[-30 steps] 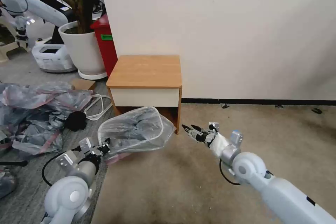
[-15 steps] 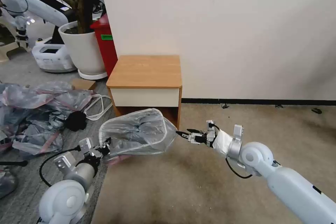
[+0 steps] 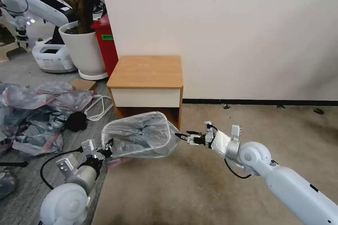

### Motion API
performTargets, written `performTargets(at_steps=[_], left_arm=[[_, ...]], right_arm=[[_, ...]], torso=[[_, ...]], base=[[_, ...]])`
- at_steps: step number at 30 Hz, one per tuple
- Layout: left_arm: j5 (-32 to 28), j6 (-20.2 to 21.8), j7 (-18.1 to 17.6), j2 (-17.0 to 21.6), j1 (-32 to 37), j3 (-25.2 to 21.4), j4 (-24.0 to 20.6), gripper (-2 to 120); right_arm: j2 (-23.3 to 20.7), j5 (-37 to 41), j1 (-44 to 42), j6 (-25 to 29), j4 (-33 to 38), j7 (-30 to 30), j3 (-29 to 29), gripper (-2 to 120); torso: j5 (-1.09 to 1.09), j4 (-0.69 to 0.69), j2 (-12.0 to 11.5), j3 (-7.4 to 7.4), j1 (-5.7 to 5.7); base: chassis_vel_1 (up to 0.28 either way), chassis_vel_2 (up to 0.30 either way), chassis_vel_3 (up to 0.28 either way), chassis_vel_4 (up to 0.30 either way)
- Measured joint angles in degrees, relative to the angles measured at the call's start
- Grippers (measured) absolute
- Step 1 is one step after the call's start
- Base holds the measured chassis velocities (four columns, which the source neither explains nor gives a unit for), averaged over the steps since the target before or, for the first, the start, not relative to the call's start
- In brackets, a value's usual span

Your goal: Pick up the garbage bag from the table and place it over the trash can.

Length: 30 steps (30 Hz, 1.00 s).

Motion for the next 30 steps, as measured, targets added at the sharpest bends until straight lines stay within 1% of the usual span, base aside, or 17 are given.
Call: performTargets(at_steps=[1,2,3,8,9,12,13,15,16,19,20,23,24,25,27,28,30], left_arm=[[0.1,0.0,0.0,-0.1,0.0,0.0,0.0,3],[0.1,0.0,0.0,-0.3,0.1,0.1,0.0,3],[0.1,0.0,0.0,-0.3,0.1,0.1,0.0,3],[0.2,0.0,0.1,-0.5,0.2,0.1,-0.4,3],[0.2,0.0,0.1,-0.5,0.2,0.1,-0.4,3],[0.2,-0.1,0.1,-0.5,0.1,0.3,-0.4,3],[0.2,-0.1,0.1,-0.5,0.1,0.3,-0.4,3],[0.3,-0.1,0.1,-0.5,0.1,0.5,-0.5,3],[0.3,-0.1,0.1,-0.5,0.1,0.5,-0.5,3],[0.3,-0.1,0.1,-0.7,-0.1,0.6,-0.6,3],[0.3,-0.1,0.1,-0.7,-0.1,0.6,-0.6,3],[0.2,-0.1,0.1,-0.8,-0.1,0.6,-0.8,3],[0.2,-0.1,0.1,-0.8,-0.1,0.6,-0.8,3],[0.0,-0.1,0.1,-0.8,-0.2,0.6,-0.9,3],[-0.1,-0.1,0.0,-0.8,-0.2,0.6,-0.9,3],[-0.3,-0.1,0.0,-0.8,-0.2,0.6,-1.0,3],[-0.9,-0.1,-0.1,-0.7,-0.2,0.6,-1.2,3]], right_arm=[[0.1,0.0,0.2,-0.1,0.0,0.1,-0.2,99],[0.2,0.0,0.4,-0.1,-0.1,0.2,-0.4,92],[0.2,0.0,0.4,-0.1,-0.1,0.2,-0.4,92],[0.4,-0.2,0.6,-0.3,-0.4,0.2,-0.6,73],[0.4,-0.2,0.6,-0.3,-0.4,0.2,-0.6,73],[0.4,-0.4,0.5,-0.4,-0.4,-0.1,-0.6,56],[0.4,-0.4,0.5,-0.4,-0.4,-0.1,-0.6,56],[0.4,-0.4,0.4,-0.4,-0.4,-0.3,-0.6,48],[0.4,-0.4,0.4,-0.4,-0.4,-0.3,-0.6,48],[0.5,-1.2,0.2,-0.1,-0.4,-0.7,-0.6,31],[0.5,-1.2,0.2,-0.1,-0.4,-0.7,-0.6,31],[0.7,-2.6,-0.3,1.0,-0.6,-1.4,-0.6,17],[0.7,-2.6,-0.3,1.0,-0.6,-1.4,-0.6,17],[0.9,-3.3,-0.5,1.4,-0.7,-1.4,-0.6,10],[1.1,-3.8,-0.6,1.7,-0.8,-1.4,-0.6,7],[1.2,-4.1,-0.7,1.9,-0.9,-1.4,-0.6,2],[1.4,-4.9,-0.8,2.8,-1.1,-1.0,-0.7,0]], torso=[[0.0,0.0,0.0,0.0,0.0],[0.0,0.0,0.0,0.0,0.0],[0.0,0.0,0.0,0.0,0.0],[0.0,0.0,0.0,0.0,0.0],[0.0,0.0,0.0,0.0,0.0],[0.0,0.0,0.0,0.0,0.0],[0.0,0.0,0.0,0.0,0.0],[0.0,0.0,0.0,0.0,0.0],[0.0,0.0,0.0,0.0,0.0],[0.0,0.0,0.0,0.0,0.0],[0.0,0.0,0.0,0.0,0.0],[0.0,0.0,0.0,0.0,0.0],[0.0,0.0,0.0,0.0,0.0],[0.0,0.0,0.0,0.0,0.0],[0.0,0.0,0.0,0.0,0.0],[0.0,0.01,0.0,0.0,0.0],[0.0,0.0,0.0,0.0,0.0]], base=[[0.0,0.0,0.0,0.0],[0.0,0.0,0.0,0.0],[0.0,0.0,0.0,0.0],[0.0,0.0,0.0,0.0],[0.0,0.0,0.0,0.0],[0.0,0.0,0.0,0.0],[0.0,0.0,0.0,0.0],[0.0,0.0,0.0,0.0],[0.0,0.0,0.0,0.0],[0.0,0.0,0.0,0.0],[0.0,0.0,0.0,0.0],[0.0,0.0,0.0,0.0],[0.0,0.0,0.0,0.0],[0.0,0.0,0.0,0.0],[0.0,0.0,0.0,0.0],[0.0,0.0,0.0,0.0],[0.0,0.0,0.0,0.0]])
